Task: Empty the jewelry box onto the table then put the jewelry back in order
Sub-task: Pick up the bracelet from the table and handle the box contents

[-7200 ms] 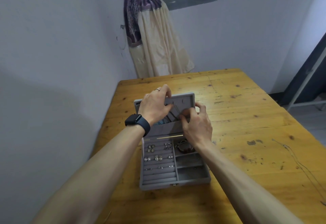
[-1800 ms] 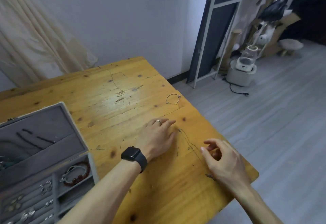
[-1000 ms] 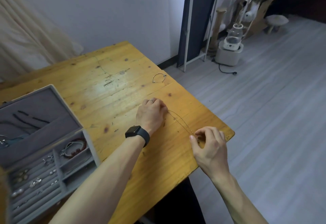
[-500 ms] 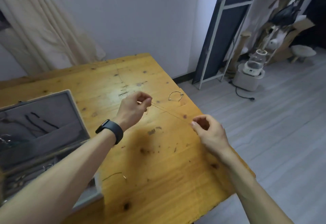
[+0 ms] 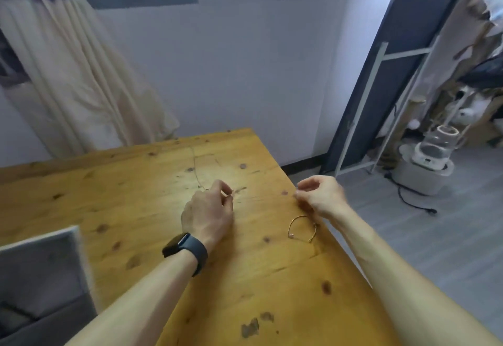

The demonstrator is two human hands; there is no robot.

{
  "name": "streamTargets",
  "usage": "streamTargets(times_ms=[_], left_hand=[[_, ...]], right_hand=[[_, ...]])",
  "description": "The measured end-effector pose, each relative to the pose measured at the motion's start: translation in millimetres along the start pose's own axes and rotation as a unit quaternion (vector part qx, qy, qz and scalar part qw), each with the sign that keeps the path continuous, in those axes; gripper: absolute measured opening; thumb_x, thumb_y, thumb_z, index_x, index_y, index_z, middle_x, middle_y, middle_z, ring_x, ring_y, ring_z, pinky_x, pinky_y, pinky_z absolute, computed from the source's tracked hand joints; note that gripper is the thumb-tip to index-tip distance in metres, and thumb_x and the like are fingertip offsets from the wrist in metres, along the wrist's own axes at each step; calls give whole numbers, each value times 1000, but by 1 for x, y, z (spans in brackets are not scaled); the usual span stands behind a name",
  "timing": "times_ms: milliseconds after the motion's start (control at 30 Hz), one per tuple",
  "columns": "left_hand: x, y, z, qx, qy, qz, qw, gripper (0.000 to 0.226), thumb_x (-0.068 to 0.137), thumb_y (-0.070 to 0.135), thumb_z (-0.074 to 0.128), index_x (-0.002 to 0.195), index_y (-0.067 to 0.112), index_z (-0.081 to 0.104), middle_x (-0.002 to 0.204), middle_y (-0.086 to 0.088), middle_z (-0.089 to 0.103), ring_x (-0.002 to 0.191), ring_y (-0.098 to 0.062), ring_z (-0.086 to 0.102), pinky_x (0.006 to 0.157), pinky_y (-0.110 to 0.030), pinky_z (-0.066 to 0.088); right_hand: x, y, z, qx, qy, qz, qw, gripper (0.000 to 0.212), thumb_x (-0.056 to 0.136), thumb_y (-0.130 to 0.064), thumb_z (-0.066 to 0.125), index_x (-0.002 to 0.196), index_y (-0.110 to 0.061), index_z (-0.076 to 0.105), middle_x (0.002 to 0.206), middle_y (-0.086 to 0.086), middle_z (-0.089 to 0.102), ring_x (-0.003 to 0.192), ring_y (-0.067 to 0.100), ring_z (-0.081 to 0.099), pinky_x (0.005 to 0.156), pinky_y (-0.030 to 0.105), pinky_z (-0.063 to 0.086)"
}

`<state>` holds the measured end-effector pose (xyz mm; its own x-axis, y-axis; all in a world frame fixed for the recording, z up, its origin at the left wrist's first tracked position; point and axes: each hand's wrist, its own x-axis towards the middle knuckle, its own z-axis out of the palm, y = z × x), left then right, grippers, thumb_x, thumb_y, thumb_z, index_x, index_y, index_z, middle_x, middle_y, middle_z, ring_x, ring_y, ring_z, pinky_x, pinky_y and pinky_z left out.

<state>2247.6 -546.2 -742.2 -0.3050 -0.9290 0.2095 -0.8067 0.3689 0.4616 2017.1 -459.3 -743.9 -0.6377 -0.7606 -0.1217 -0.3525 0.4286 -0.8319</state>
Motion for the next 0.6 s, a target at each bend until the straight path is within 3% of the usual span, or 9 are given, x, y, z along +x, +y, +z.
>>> streamTargets(times_ms=[133,233,333,467,600], left_hand=[[-3,-5,18,62,27,89,994,14,96,36,54,106,33,63,96,9,66,94,-17,54,73,-31,46],[-7,-11,23,83,40,147,985,9,90,32,62,94,29,69,89,5,67,84,-21,54,65,-31,42],[-9,-16,24,76,46,139,986,7,89,32,64,92,30,69,89,4,65,83,-21,54,65,-31,41],[-15,-14,17,69,15,123,990,17,95,35,55,102,30,69,106,3,61,96,-20,54,74,-35,46],[-25,-11,1,42,-25,104,993,22,97,35,53,112,29,67,121,5,56,109,-18,53,81,-32,47]], right_hand=[[25,-9,4,-110,-26,-37,993,21,75,-35,86,93,-28,76,96,-11,72,96,9,65,90,30,55],[30,-13,4,-185,-38,-77,979,21,83,-33,78,103,-28,78,104,-8,73,101,11,64,91,27,52],[30,-10,7,-212,-48,-106,970,18,92,-29,68,107,-28,78,112,-6,73,108,14,63,97,31,52],[22,-4,9,-225,-31,-128,965,23,96,-31,62,113,-26,76,119,-3,71,113,18,61,101,38,51],[-1,-2,4,-215,7,-155,964,29,99,-19,55,125,-18,69,124,4,66,115,23,60,100,38,50]])
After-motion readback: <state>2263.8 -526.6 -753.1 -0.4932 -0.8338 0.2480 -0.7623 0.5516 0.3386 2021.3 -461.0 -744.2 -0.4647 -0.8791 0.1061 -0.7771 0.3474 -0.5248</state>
